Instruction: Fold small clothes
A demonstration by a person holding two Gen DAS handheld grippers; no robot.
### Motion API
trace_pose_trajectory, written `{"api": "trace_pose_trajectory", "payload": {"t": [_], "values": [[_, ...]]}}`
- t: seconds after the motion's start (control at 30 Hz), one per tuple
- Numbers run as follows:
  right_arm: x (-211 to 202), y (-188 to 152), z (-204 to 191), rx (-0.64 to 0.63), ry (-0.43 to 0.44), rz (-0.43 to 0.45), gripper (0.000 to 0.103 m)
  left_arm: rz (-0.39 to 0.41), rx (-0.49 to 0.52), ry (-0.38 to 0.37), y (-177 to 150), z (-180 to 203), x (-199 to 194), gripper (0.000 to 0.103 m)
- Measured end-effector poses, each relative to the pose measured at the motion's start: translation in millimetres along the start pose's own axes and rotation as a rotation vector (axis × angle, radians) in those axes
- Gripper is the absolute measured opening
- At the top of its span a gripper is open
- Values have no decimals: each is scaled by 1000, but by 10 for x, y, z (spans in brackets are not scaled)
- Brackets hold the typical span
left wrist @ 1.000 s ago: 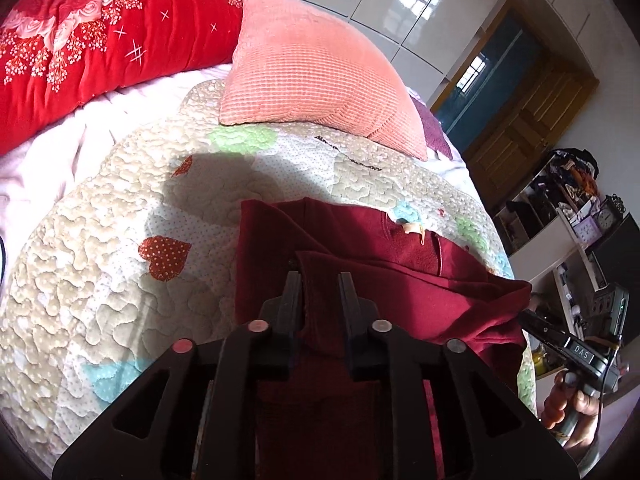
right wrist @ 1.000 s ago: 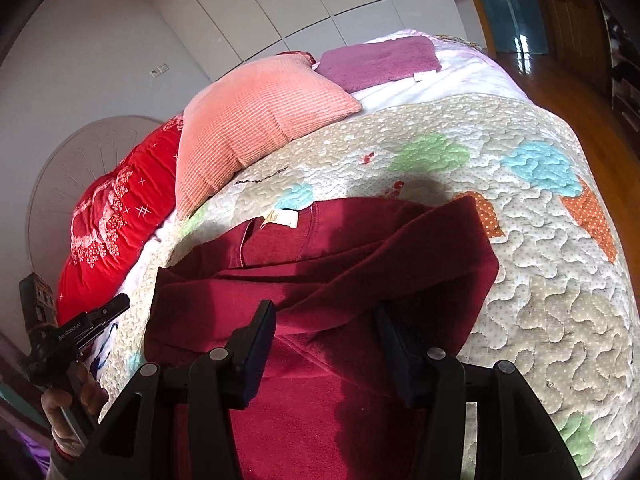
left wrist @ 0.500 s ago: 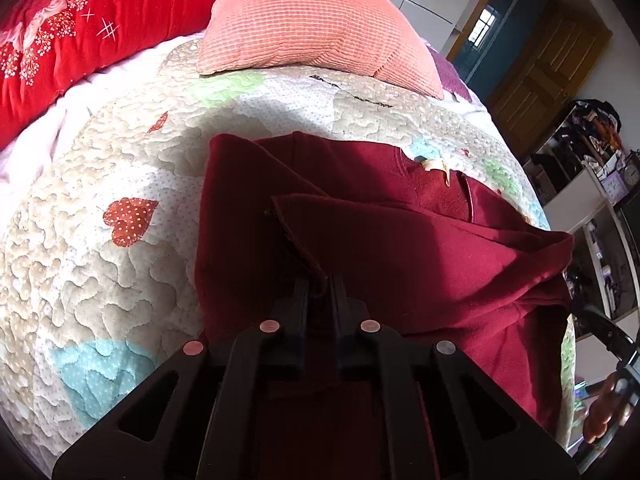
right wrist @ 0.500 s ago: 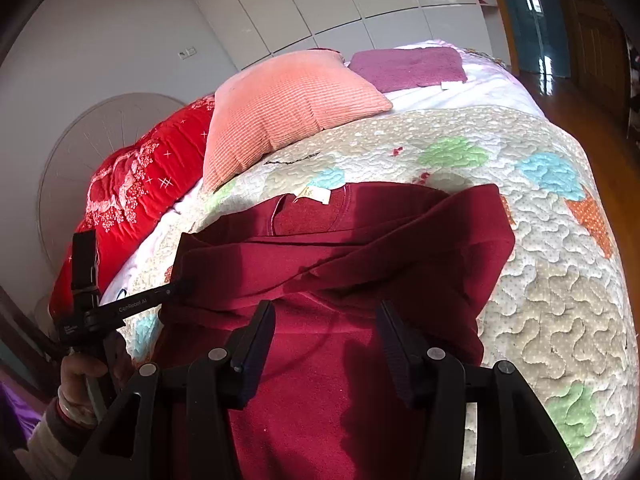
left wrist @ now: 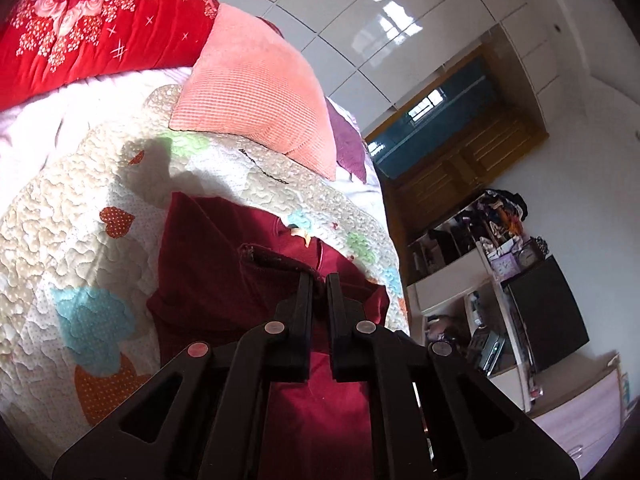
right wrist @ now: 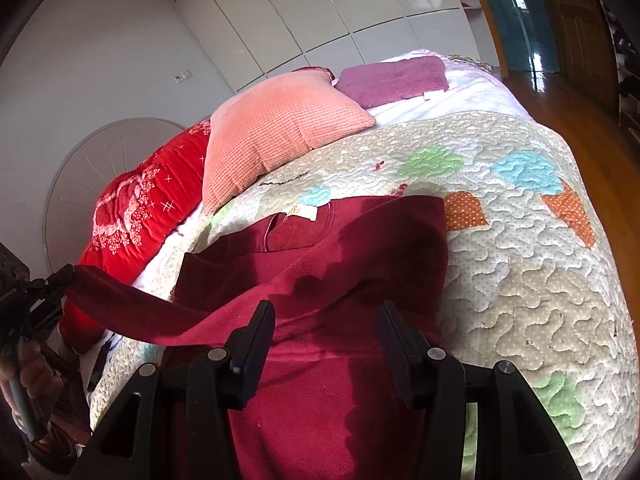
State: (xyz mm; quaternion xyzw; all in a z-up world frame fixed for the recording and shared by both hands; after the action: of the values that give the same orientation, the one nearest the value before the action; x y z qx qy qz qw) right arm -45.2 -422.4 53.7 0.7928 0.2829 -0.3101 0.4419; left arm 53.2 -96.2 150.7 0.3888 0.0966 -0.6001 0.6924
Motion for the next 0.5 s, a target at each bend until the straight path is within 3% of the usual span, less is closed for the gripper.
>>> {"api": "trace_pose_trajectory", "payload": {"t": [0.13,0.27,0.33,0.47,0.5], "values": [[395,282,4,-26,-82,-10,51,24,-102,108,259,-351,356,5],[836,552,246,-26,-257,-42,51,-5,-243,224,424,-938,722,5],[863,603,402,23,-240,-41,51,-38,-297,230,414,-1192,852,5],[461,604,500,81,-173,53,53,-59,-307,220,312,-1354,894,10],[358,586,546,90,-181,74,63,-61,-301,216,293,-1351,884,12]]}}
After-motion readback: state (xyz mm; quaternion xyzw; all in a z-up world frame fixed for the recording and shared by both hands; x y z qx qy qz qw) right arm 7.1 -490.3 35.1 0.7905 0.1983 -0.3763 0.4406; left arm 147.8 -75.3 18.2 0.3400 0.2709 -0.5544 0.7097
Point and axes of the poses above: each gripper's, at about its wrist camera, not at the fingertips, and x roughly the way its jaws point, z to its right, y to its top, the point moved 3 cm from there along x, roughly the way its jaws point, and after that the axes turned 8 degrees about -z, right-handed, at the moved point
